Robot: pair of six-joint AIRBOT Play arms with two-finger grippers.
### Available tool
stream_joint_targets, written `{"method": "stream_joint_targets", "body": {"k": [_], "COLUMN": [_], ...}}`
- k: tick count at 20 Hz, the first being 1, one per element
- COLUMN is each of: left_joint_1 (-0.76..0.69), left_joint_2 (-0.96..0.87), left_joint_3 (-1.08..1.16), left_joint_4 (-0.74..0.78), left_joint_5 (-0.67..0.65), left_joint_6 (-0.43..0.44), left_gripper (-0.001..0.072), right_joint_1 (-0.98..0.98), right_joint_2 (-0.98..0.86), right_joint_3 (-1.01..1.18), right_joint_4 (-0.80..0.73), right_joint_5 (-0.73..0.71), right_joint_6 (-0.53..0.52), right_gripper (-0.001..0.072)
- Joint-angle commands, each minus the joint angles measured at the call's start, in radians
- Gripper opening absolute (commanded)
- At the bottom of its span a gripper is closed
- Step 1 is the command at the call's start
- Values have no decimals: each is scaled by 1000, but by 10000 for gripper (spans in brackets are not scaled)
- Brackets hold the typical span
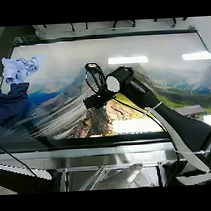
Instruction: Fold the shirts.
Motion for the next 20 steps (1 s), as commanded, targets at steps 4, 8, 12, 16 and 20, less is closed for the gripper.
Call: {"method": "stream_joint_targets", "body": {"k": [4, 8, 12, 16, 20], "left_joint_1": [-216, -452, -756, -1102, -1421], "left_joint_2": [358, 535, 702, 832, 853], "left_joint_3": [3, -8, -173, -429, -659], "left_joint_4": [-8, -8, -7, 30, 53], "left_joint_5": [-142, -296, -376, -287, -15], "left_joint_6": [-52, -54, -141, -330, -482], "left_gripper": [15, 16, 15, 16, 16], "right_joint_1": [1, 1, -22, -144, -333], "right_joint_2": [0, 0, 3, 35, 161], "right_joint_3": [0, 0, 3, 2, 1], "right_joint_4": [0, 1, -3, -118, -138], "right_joint_5": [0, -63, 29, 317, 340], "right_joint_6": [0, 9, -34, -45, -42], "right_gripper": [17, 17, 17, 17, 17]}}
